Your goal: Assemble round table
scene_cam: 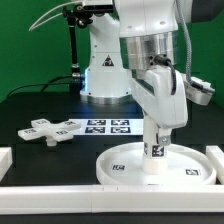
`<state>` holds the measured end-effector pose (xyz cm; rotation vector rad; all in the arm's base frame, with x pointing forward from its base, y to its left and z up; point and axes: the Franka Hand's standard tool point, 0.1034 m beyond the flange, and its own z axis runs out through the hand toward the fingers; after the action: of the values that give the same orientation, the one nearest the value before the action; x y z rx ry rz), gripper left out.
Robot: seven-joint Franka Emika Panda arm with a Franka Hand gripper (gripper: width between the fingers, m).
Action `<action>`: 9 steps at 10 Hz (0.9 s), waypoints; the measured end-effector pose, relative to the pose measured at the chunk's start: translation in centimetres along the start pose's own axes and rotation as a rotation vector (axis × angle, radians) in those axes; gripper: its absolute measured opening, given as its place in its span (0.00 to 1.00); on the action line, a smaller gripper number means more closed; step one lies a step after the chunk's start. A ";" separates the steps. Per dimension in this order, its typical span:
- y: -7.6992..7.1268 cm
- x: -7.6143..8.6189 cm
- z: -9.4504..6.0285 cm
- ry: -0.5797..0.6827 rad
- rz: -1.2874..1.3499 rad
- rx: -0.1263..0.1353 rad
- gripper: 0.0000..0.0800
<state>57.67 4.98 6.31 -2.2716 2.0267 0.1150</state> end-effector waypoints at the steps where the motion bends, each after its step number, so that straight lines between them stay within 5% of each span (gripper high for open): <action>1: 0.2 -0.7 -0.2 0.003 -0.069 -0.043 0.77; 4: 0.1 -2.6 -0.7 -0.004 -0.304 -0.074 0.81; 9: 0.7 -2.9 -0.4 -0.023 -0.325 -0.088 0.81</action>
Offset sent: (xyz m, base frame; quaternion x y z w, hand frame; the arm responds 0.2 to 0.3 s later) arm -0.0169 0.0260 0.0144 -0.0457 -0.0224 -0.1687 0.9844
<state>56.61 7.76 7.04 -2.6032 1.6436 0.2066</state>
